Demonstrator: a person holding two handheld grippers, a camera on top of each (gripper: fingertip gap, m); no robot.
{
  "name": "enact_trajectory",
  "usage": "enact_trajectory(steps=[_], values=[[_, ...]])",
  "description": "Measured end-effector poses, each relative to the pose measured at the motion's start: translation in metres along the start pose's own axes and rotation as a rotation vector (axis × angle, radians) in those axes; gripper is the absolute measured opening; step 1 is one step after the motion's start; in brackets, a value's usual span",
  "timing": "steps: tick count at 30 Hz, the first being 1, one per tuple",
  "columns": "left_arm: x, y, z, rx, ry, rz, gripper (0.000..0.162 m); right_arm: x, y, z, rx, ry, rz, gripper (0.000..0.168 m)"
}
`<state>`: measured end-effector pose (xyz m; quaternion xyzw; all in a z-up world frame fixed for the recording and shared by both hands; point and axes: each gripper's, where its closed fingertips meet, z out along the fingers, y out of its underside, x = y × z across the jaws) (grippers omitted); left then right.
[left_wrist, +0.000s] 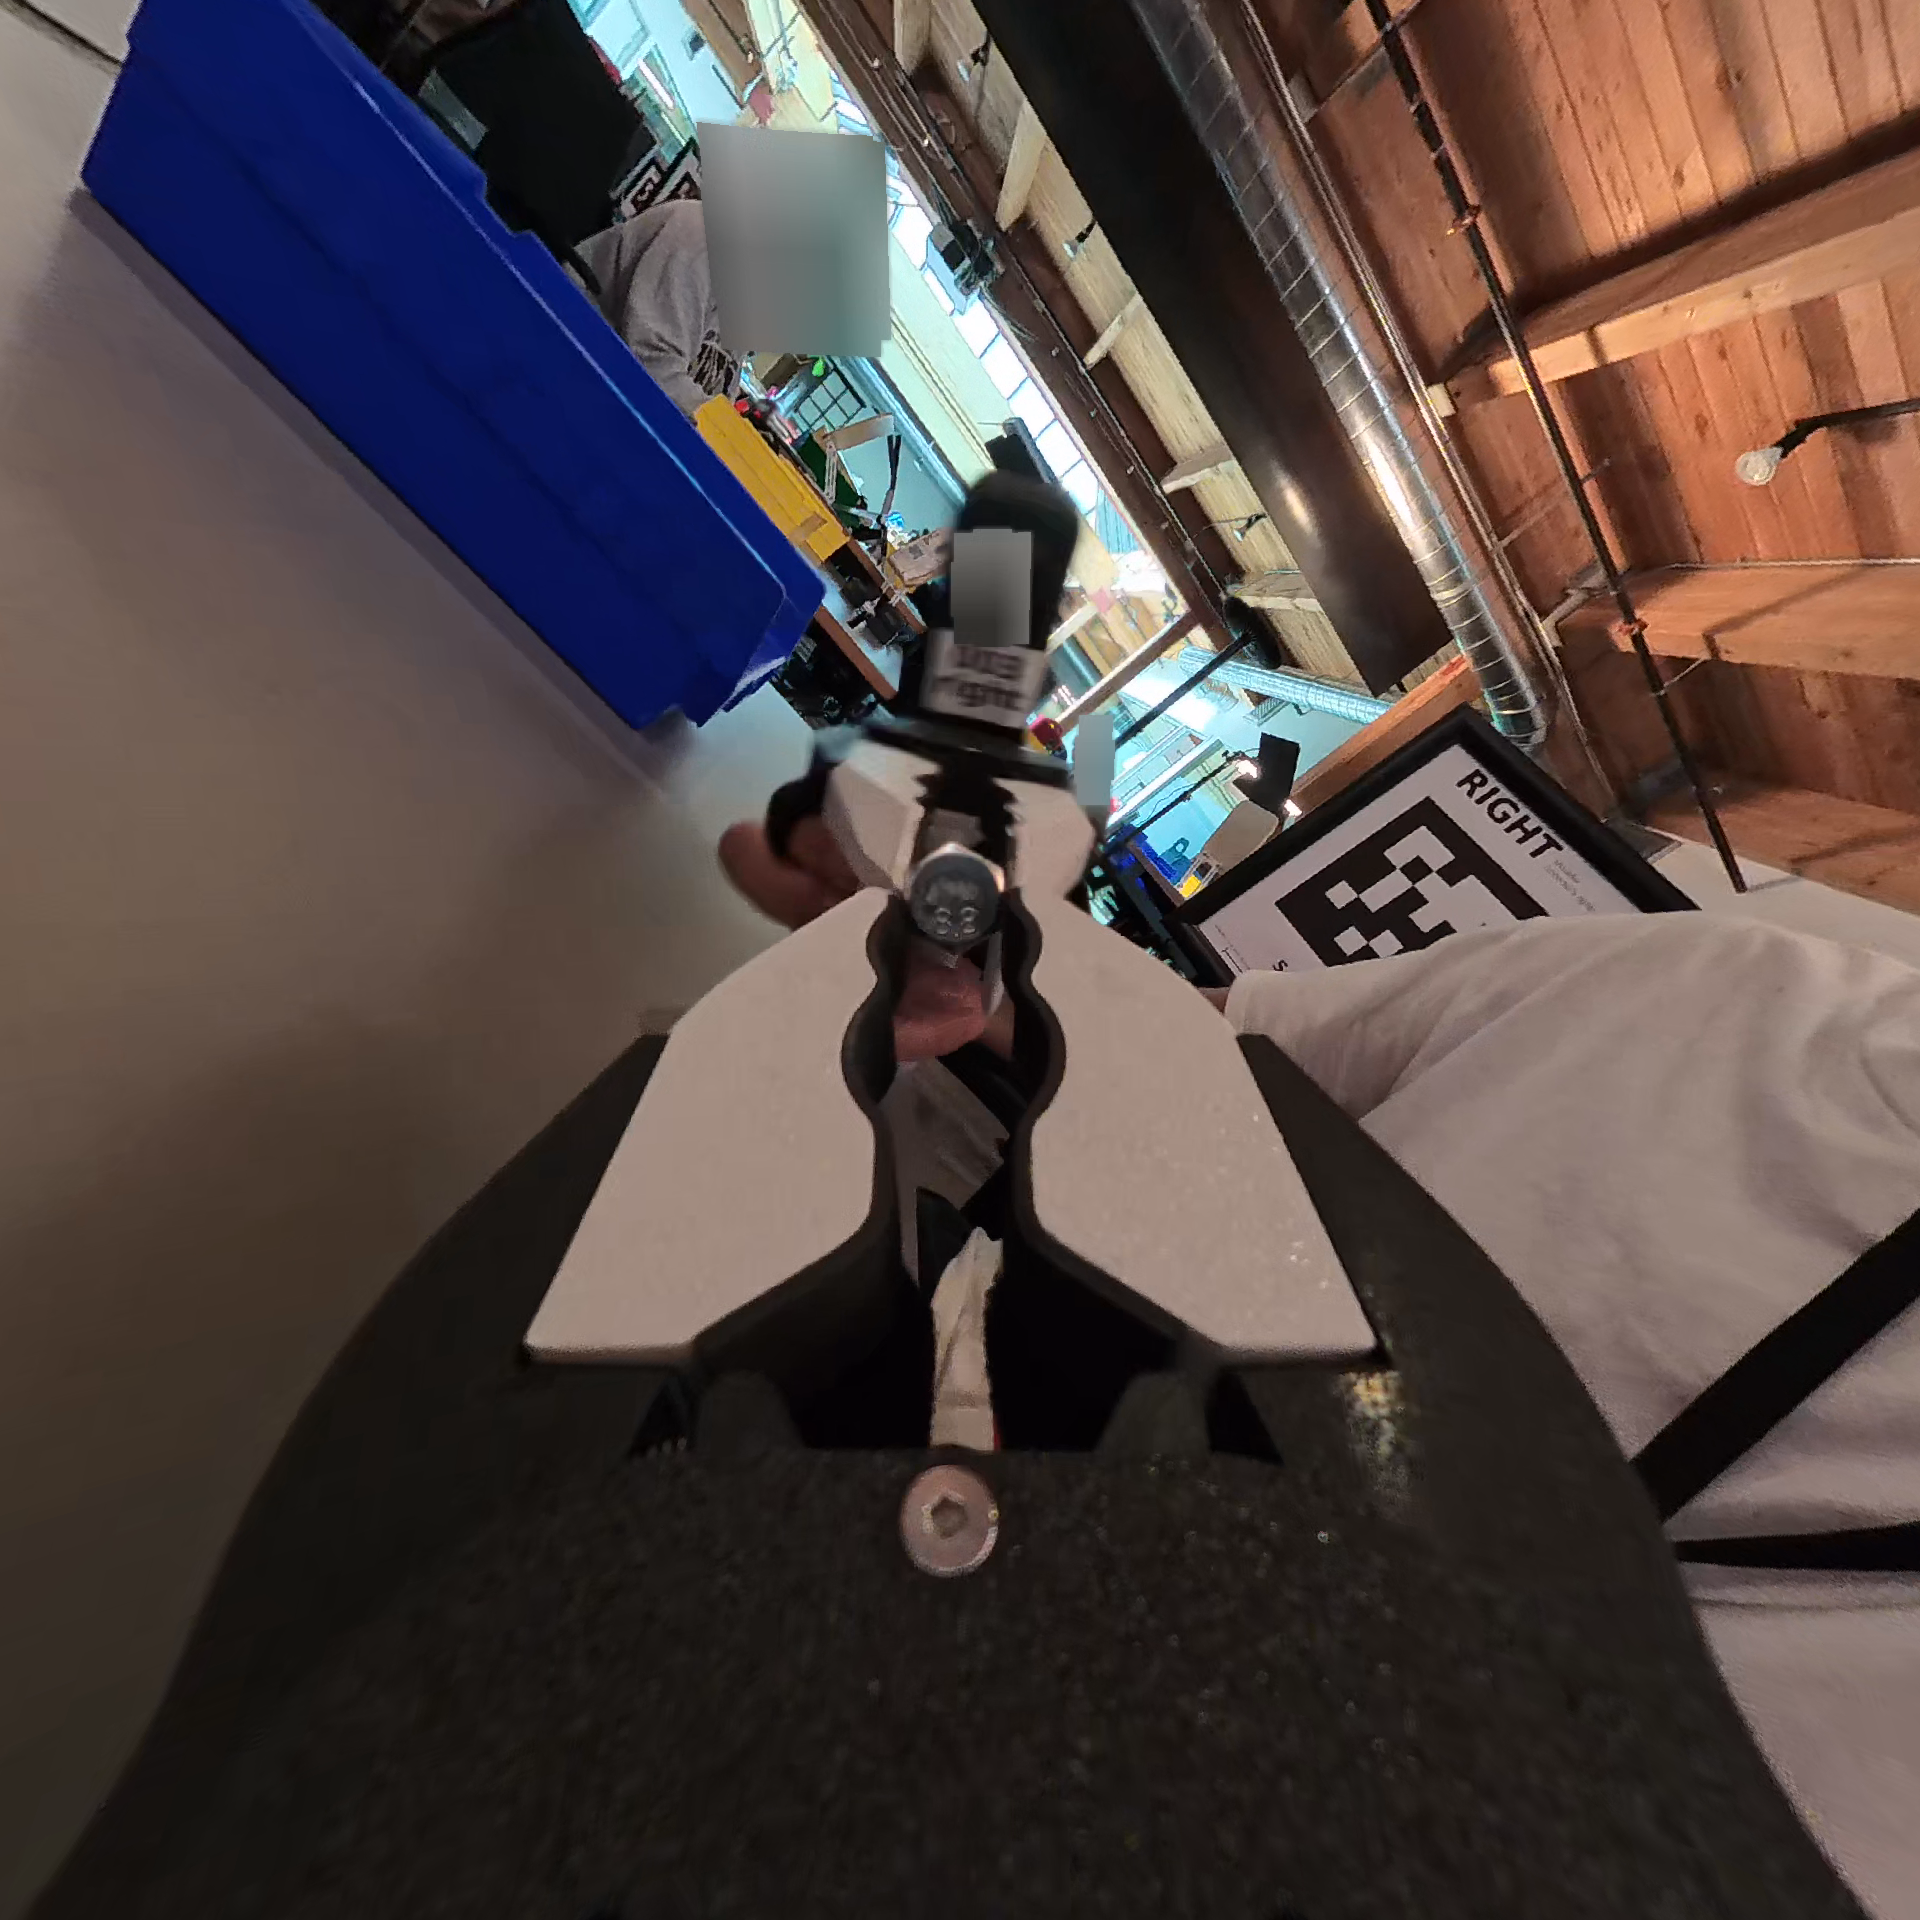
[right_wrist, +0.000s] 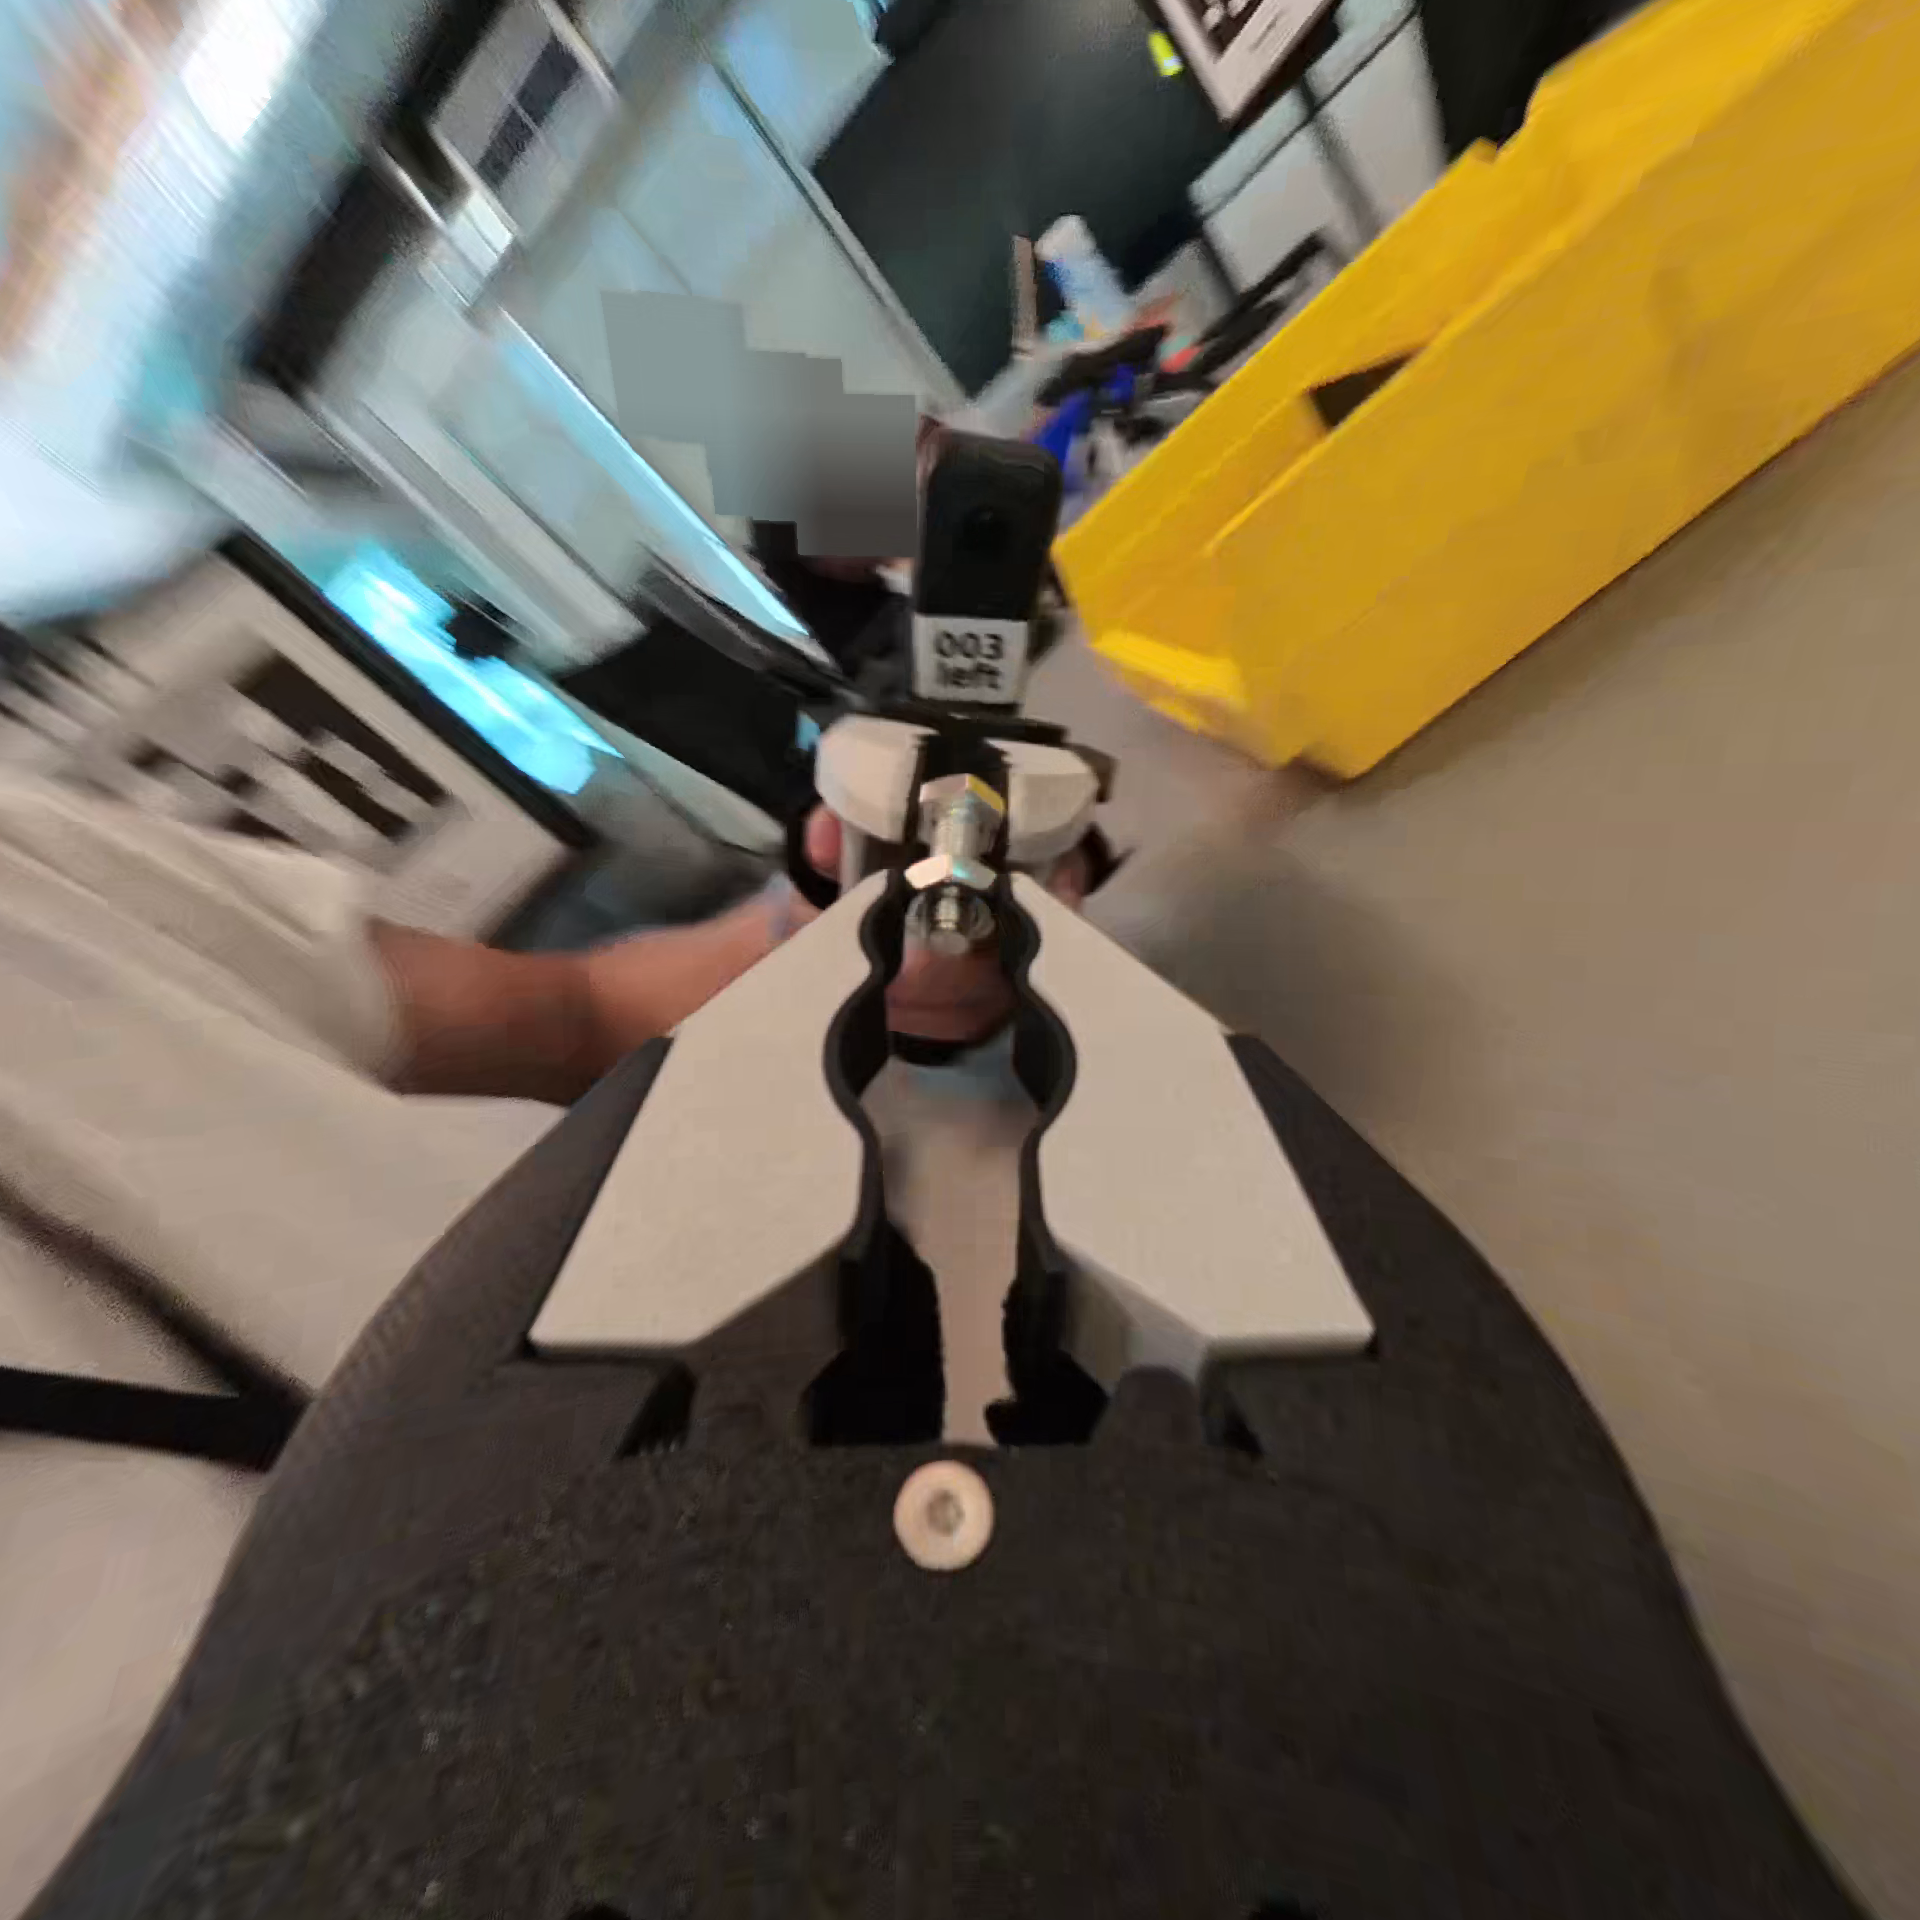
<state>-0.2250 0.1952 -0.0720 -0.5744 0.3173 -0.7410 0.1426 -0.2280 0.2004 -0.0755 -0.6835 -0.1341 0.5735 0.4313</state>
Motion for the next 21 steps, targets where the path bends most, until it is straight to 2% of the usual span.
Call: enact_trajectory(steps=[2,3,5,6,9,12,15,18,21], values=[[0.000,-0.001,0.000,0.005,-0.007,0.011,0.017,-0.001,0.000,0.001,0.023,-0.144,0.277,0.017],[-0.001,-0.002,-0.001,0.011,-0.008,0.006,0.017,0.000,-0.001,0.002,0.037,-0.182,0.340,0.017],[-0.001,-0.008,-0.004,0.050,0.004,-0.020,0.017,0.004,-0.007,0.000,0.094,-0.176,0.332,0.022],[0.000,-0.011,-0.006,0.073,0.012,-0.034,0.017,0.004,-0.010,-0.002,0.112,-0.155,0.264,0.030],[-0.007,-0.016,-0.012,0.106,-0.021,-0.054,0.017,0.006,-0.011,-0.005,0.065,0.034,-0.125,0.042],[-0.014,-0.017,-0.014,0.120,-0.042,-0.091,0.016,0.023,0.001,-0.005,-0.085,0.368,-0.676,0.049],[-0.017,-0.014,-0.013,0.122,-0.039,-0.132,0.017,0.034,-0.001,-0.013,-0.170,0.698,-1.220,0.048],[-0.018,-0.012,-0.011,0.116,-0.035,-0.159,0.017,0.029,0.001,-0.012,-0.267,0.868,-1.687,0.048],[-0.022,-0.009,-0.010,0.116,-0.044,-0.196,0.017,0.025,-0.003,-0.010,-0.309,1.008,-2.008,0.045]])
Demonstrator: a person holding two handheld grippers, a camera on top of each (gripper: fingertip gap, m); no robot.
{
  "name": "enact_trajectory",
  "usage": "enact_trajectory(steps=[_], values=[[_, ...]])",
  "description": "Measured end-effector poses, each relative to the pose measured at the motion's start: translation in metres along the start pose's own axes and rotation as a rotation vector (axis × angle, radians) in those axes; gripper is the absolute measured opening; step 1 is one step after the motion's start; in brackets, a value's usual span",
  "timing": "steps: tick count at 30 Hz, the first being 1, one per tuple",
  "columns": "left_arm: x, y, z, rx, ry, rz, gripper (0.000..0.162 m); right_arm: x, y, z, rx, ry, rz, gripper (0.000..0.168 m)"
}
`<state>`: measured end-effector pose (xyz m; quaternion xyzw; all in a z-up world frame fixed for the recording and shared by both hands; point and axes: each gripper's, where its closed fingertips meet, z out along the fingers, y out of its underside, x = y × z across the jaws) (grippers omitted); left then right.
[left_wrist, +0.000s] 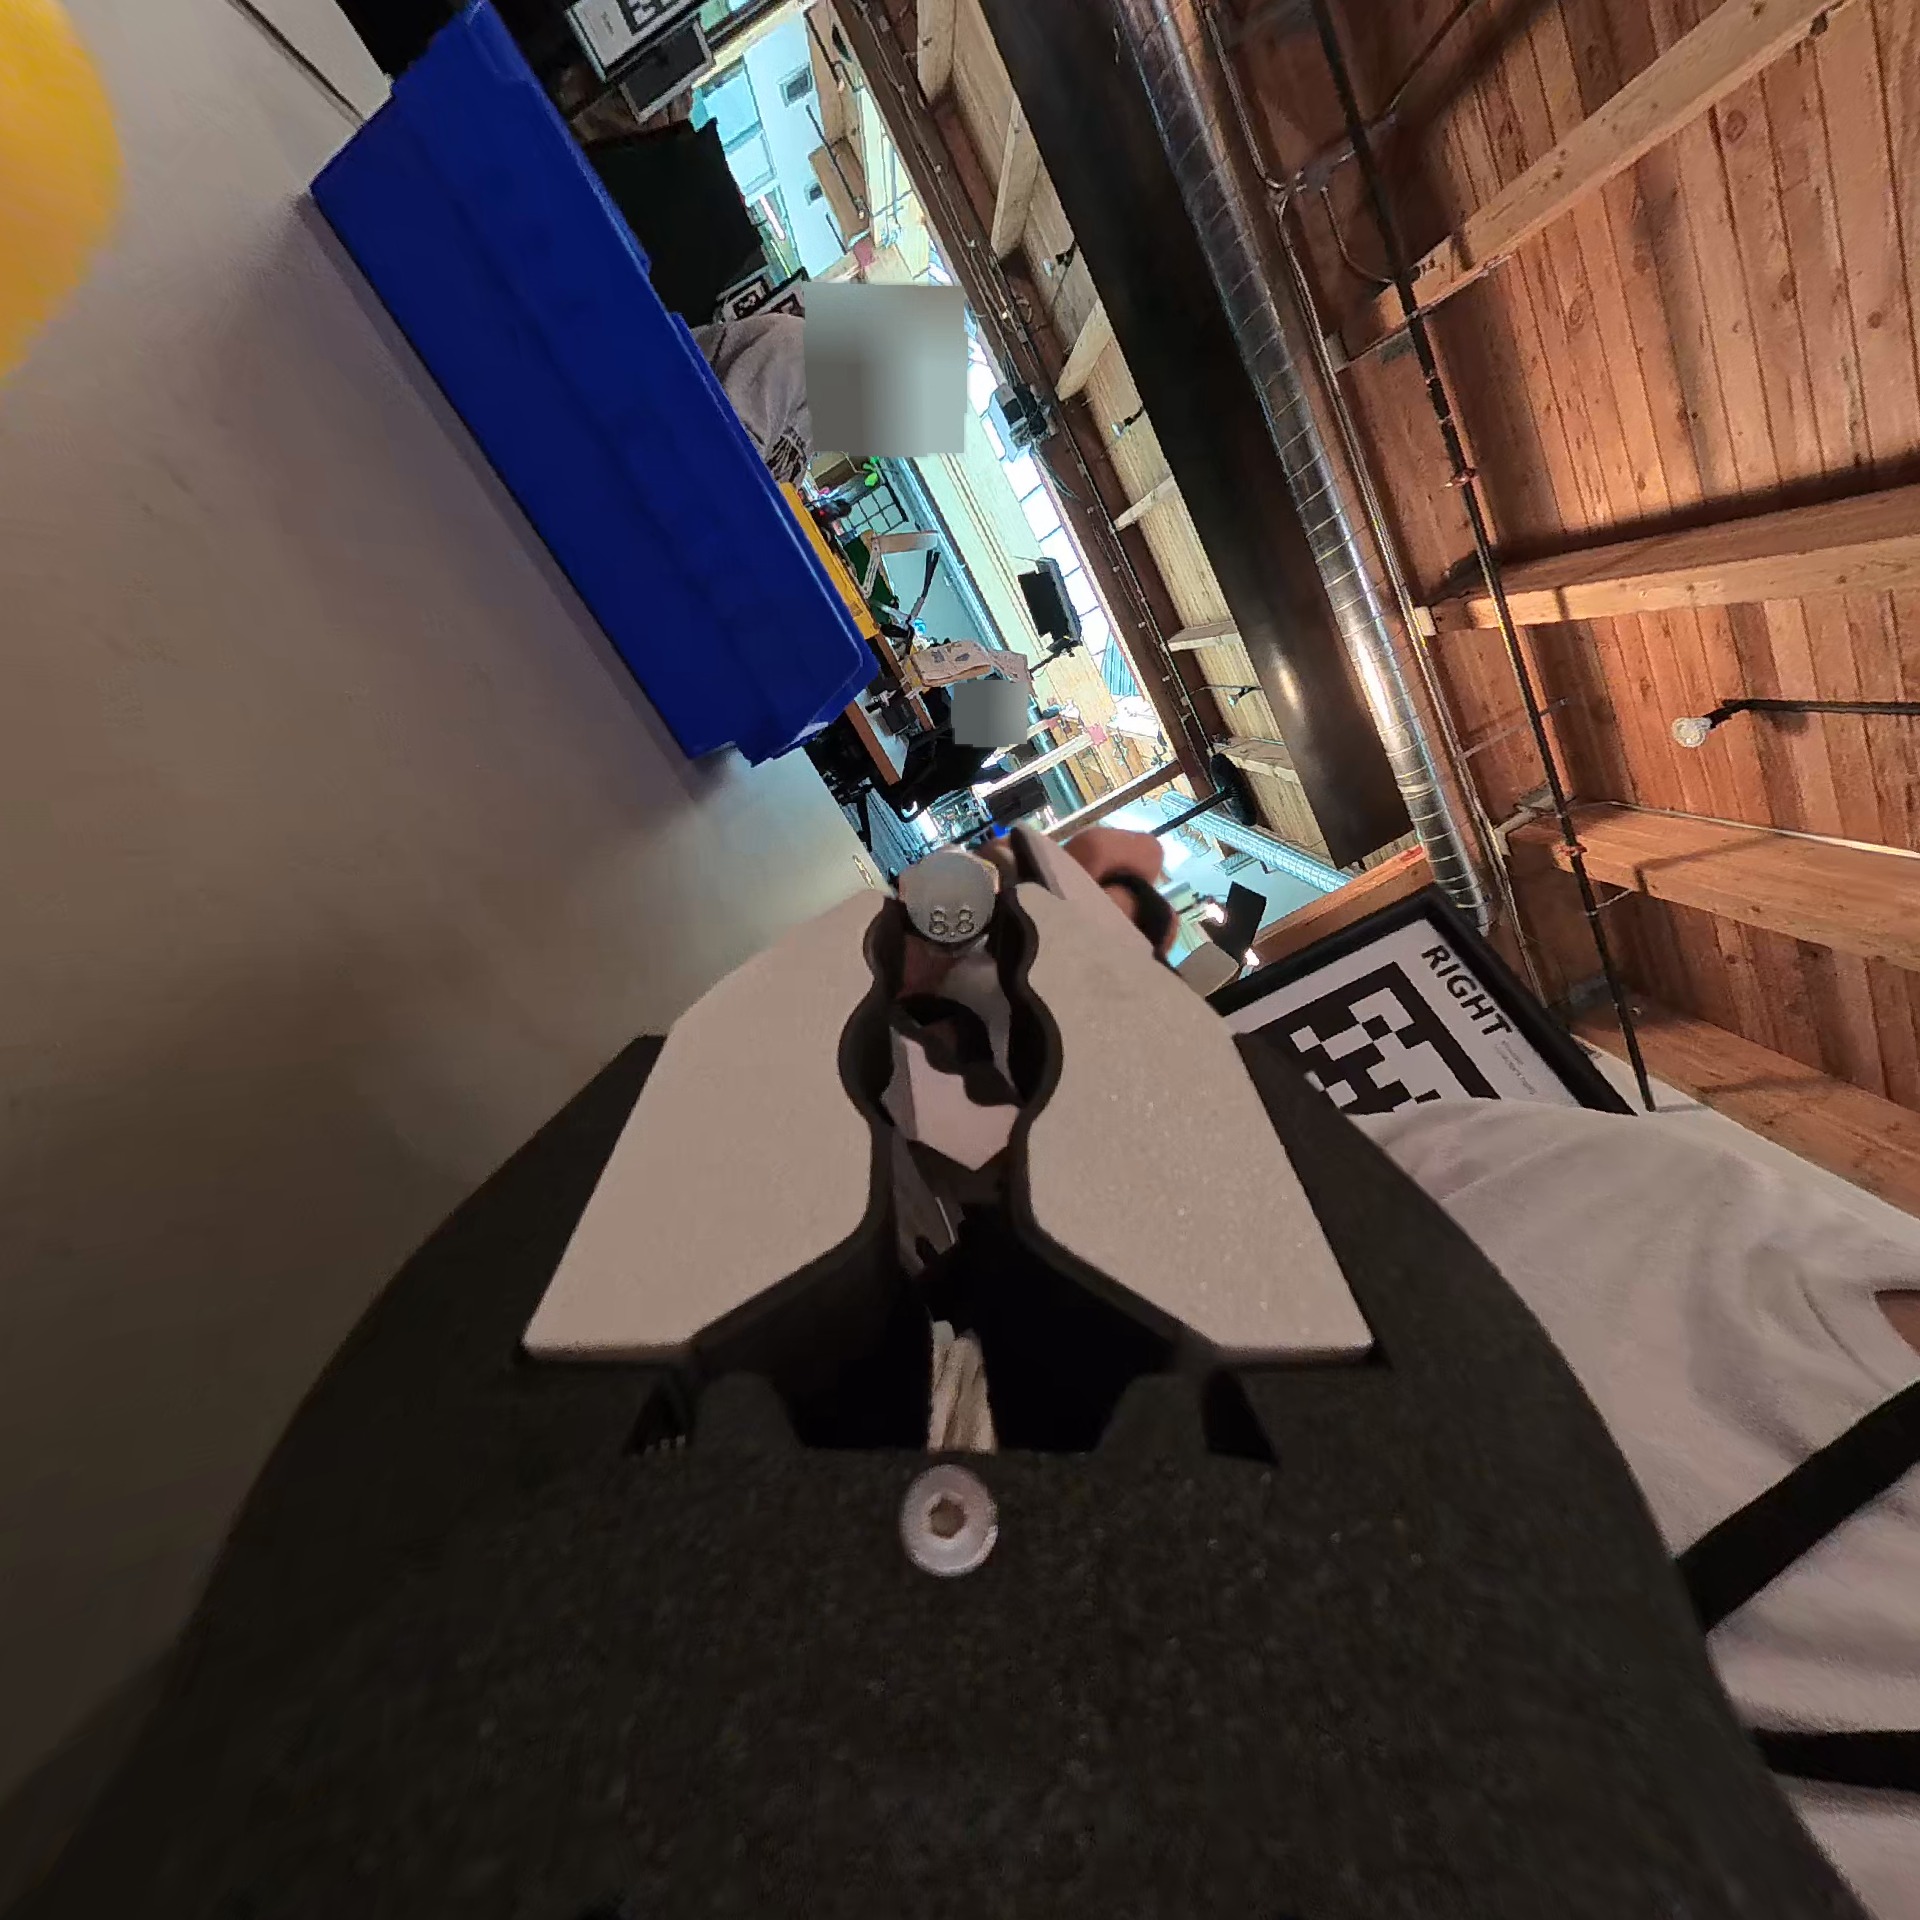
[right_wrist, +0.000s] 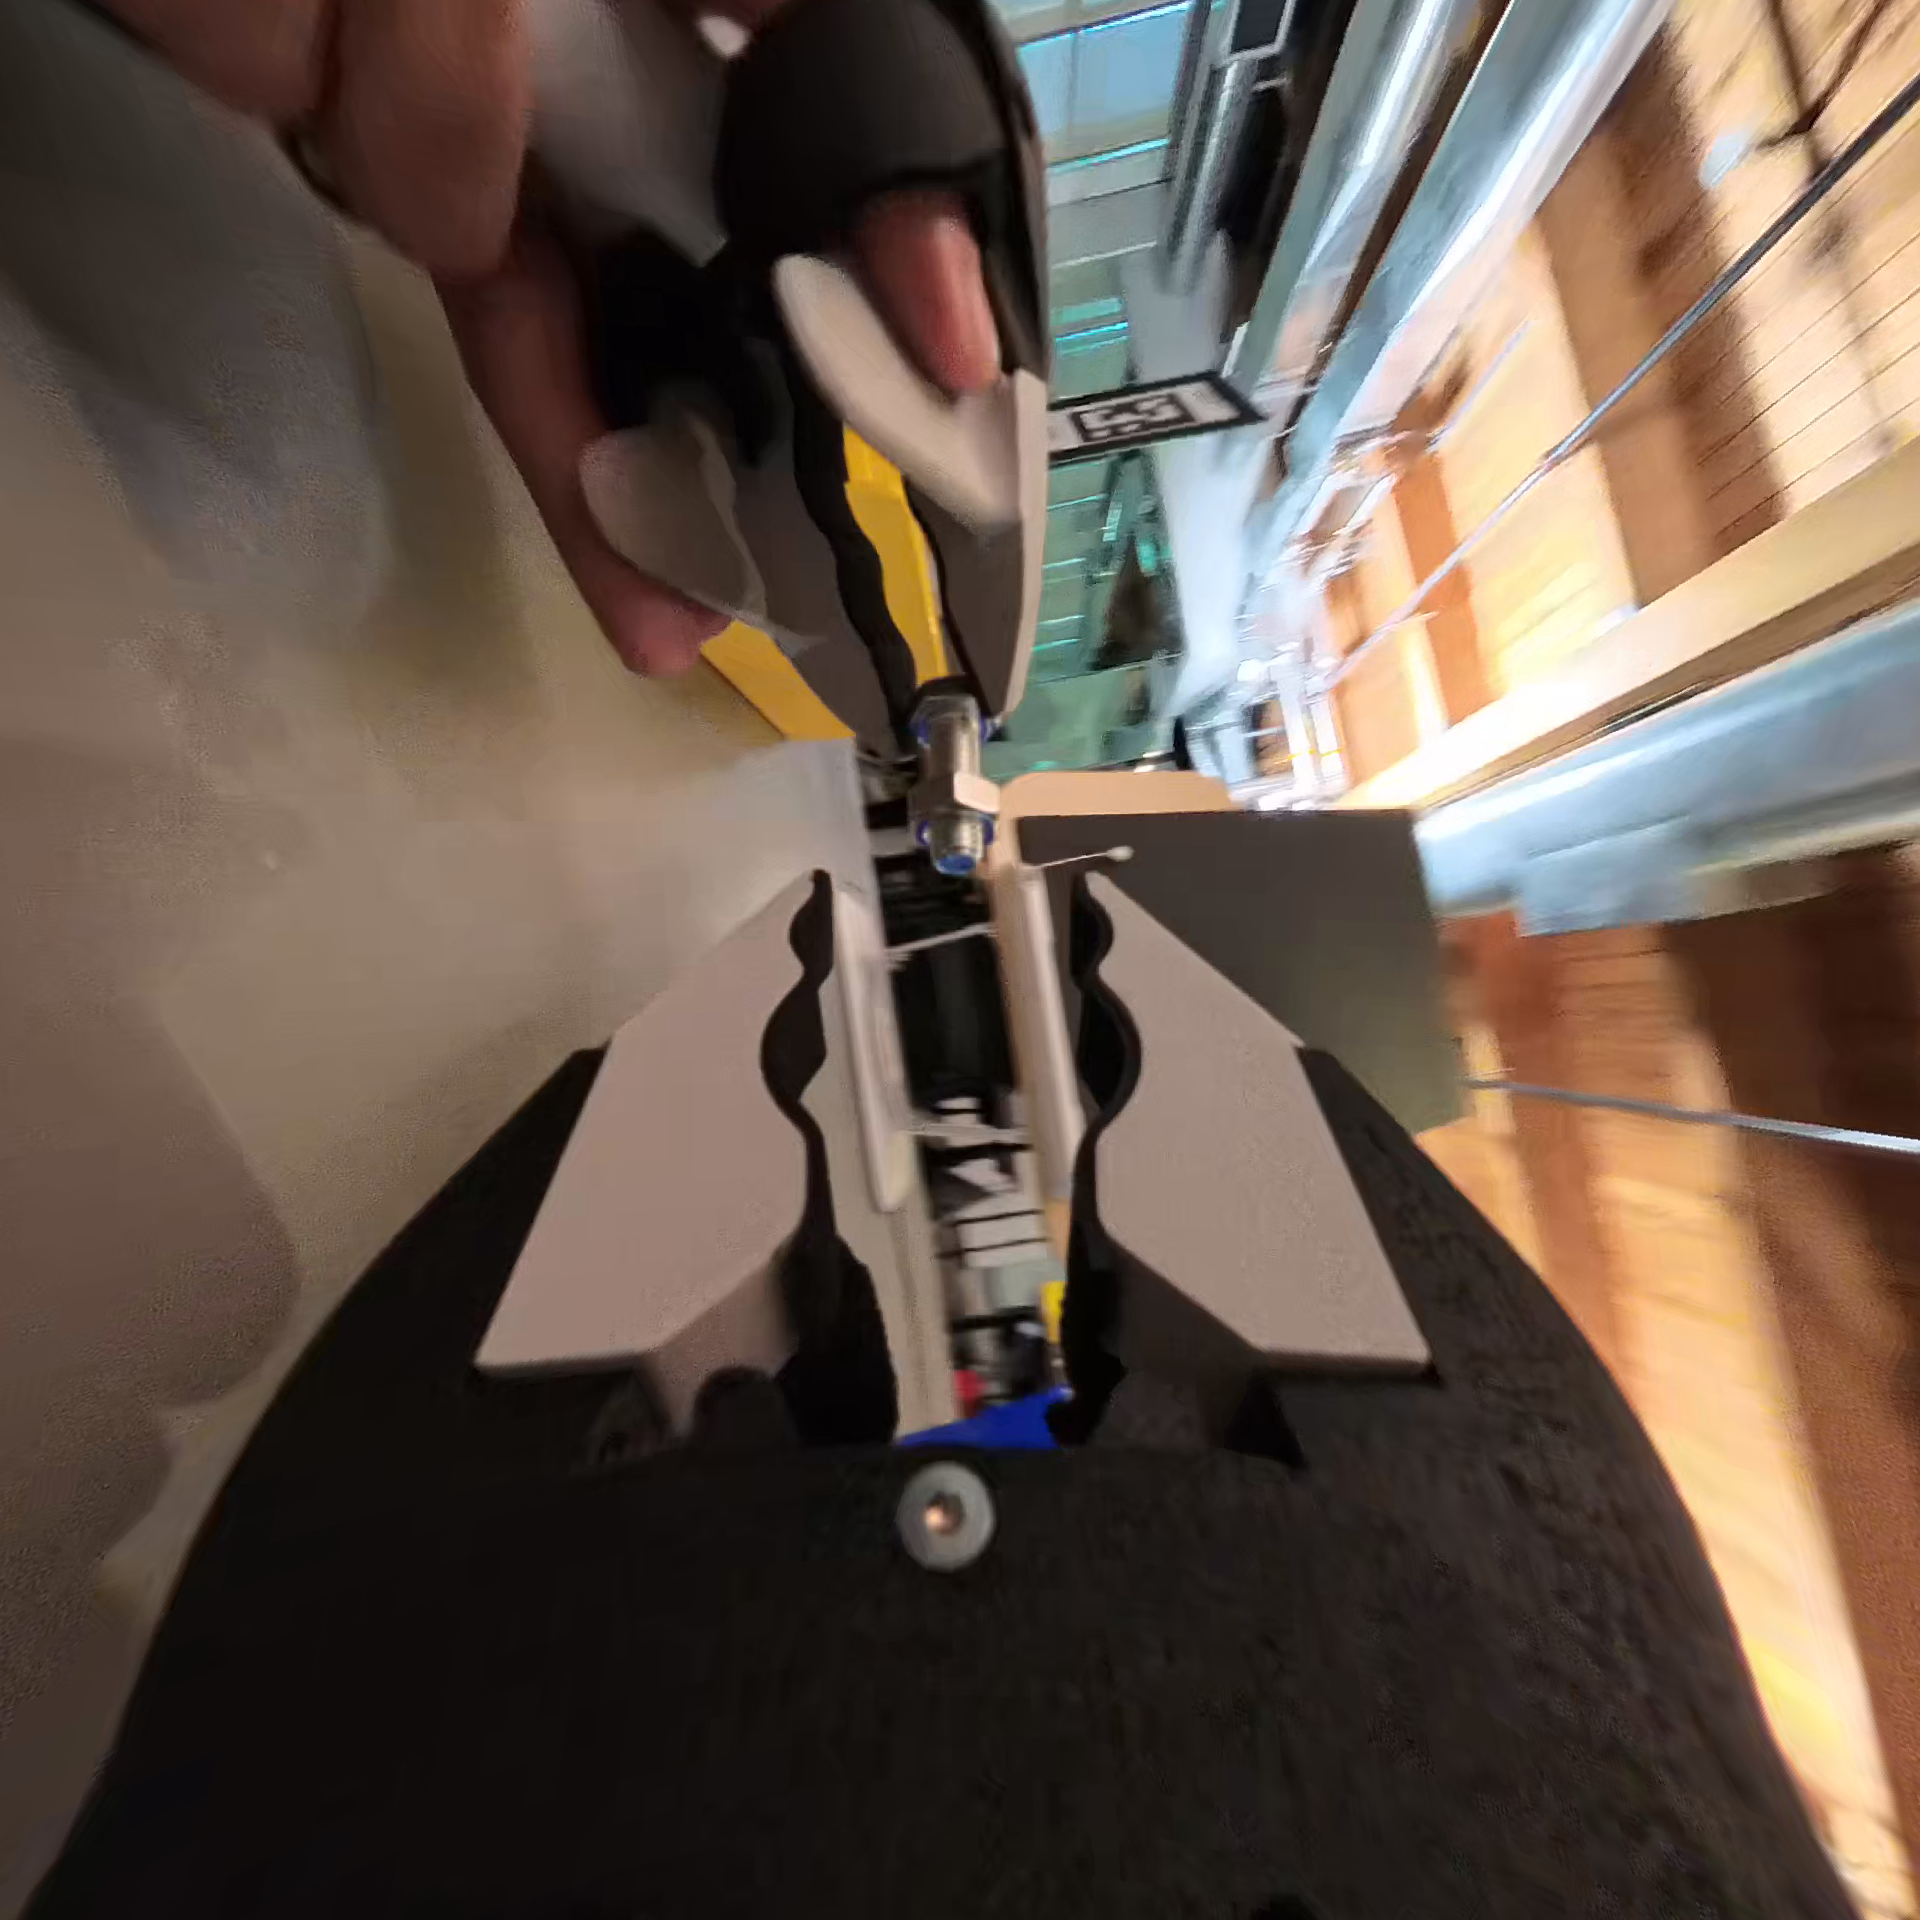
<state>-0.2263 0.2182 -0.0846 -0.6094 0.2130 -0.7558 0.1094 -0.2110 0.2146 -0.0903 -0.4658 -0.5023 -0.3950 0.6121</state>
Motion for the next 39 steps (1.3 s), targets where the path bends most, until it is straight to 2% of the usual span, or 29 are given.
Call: enact_trajectory(steps=[5,6,7,8,11,14,19,22,24,25,27,29,31,35,37,39], values=[[-0.002,0.004,0.002,-0.008,0.016,-0.055,0.017,-0.006,-0.008,0.003,0.017,0.020,-0.106,0.039],[-0.001,0.005,0.003,-0.019,0.019,-0.049,0.017,-0.006,-0.009,0.003,0.022,0.024,-0.112,0.035],[-0.001,0.007,0.003,-0.025,0.013,-0.041,0.017,-0.004,-0.010,0.003,0.023,0.036,-0.105,0.023],[-0.002,0.007,0.003,-0.027,0.006,-0.036,0.017,-0.002,-0.009,0.004,0.019,0.044,-0.084,0.017],[-0.003,0.008,0.004,-0.042,0.003,-0.030,0.017,-0.004,-0.008,0.003,0.029,-0.047,0.106,0.017],[-0.001,0.010,0.004,-0.060,-0.007,0.017,0.018,-0.005,-0.010,0.001,0.065,-0.223,0.523,0.018],[0.002,0.008,0.003,-0.075,-0.015,0.090,0.017,-0.006,-0.015,0.001,0.180,-0.724,1.535,0.017],[0.008,0.006,0.004,-0.060,0.014,0.096,0.017,0.006,-0.017,0.001,0.326,-1.006,2.105,0.017],[0.004,0.005,0.004,-0.050,0.006,0.073,0.017,0.003,-0.017,0.001,0.346,-1.111,2.257,0.017],[0.002,0.004,0.002,-0.040,0.002,0.051,0.017,-0.001,-0.016,0.002,0.320,-1.093,2.219,0.017],[0.002,-0.005,-0.002,0.007,0.025,0.009,0.017,-0.005,-0.014,0.004,0.264,-0.984,2.006,0.024],[0.002,-0.013,-0.008,0.045,0.032,0.002,0.016,-0.014,-0.013,0.002,0.195,-0.899,1.720,0.042],[-0.002,-0.015,-0.011,0.050,0.000,0.022,0.016,-0.029,-0.005,0.002,0.090,-0.782,1.412,0.049],[-0.004,-0.012,-0.008,0.042,-0.010,0.013,0.017,-0.036,0.011,0.003,-0.037,-0.448,0.737,0.051],[-0.005,-0.007,-0.005,0.022,-0.014,-0.003,0.017,-0.026,0.011,0.004,-0.052,-0.256,0.388,0.051],[-0.007,-0.003,-0.003,0.013,-0.019,-0.012,0.017,-0.014,0.002,0.003,-0.031,-0.115,0.126,0.049]])
